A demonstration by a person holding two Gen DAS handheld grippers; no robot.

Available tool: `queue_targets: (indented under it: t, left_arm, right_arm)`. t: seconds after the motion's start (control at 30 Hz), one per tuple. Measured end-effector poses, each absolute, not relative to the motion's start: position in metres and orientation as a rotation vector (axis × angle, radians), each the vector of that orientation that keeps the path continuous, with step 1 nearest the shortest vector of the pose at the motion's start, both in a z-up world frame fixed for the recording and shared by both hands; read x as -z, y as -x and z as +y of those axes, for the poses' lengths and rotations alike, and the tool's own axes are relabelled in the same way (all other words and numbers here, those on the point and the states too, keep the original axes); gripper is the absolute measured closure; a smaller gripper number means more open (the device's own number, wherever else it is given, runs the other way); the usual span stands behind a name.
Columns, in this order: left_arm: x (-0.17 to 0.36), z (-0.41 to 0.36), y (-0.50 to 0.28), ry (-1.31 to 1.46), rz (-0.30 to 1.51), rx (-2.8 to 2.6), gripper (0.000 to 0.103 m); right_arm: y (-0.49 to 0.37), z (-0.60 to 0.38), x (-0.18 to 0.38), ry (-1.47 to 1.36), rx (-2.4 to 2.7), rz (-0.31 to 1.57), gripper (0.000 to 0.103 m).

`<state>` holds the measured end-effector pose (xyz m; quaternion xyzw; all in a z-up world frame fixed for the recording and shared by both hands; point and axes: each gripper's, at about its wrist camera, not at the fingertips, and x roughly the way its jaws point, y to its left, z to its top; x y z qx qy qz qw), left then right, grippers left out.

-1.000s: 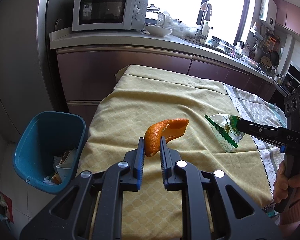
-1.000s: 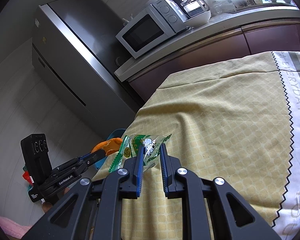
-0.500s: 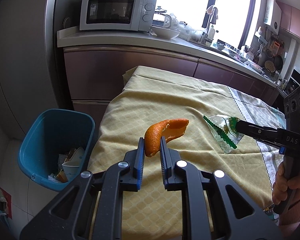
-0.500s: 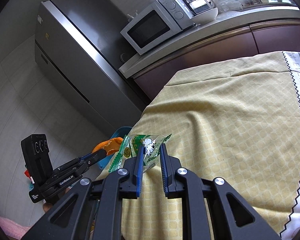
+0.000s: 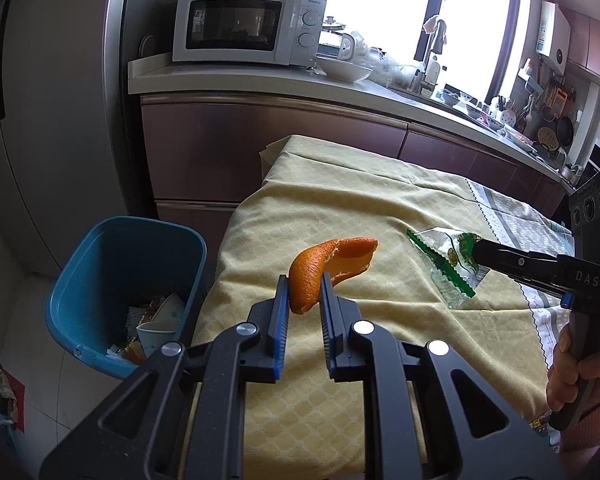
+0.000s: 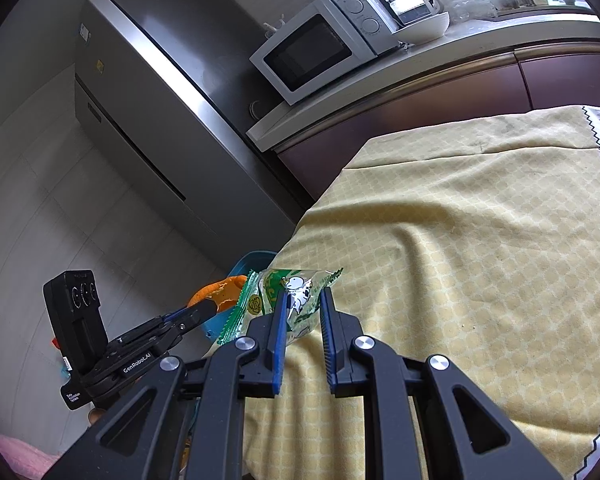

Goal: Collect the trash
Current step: 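Lift the orange peel and wrapper and carry them toward the teal bin, then lower the orange peel and wrapper over the teal bin opening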

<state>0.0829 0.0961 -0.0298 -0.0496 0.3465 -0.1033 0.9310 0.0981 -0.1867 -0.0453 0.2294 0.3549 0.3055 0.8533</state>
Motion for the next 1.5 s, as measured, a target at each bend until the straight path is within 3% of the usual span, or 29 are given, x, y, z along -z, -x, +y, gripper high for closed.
queue_targets:
  t: [1.5]
  left_arm:
    - [0.025, 0.127, -0.074, 0.139, 0.690, 0.132, 0.088]
  right_arm:
    - [-0.116, -0.147, 0.046, -0.463, -0.713, 0.768, 0.088]
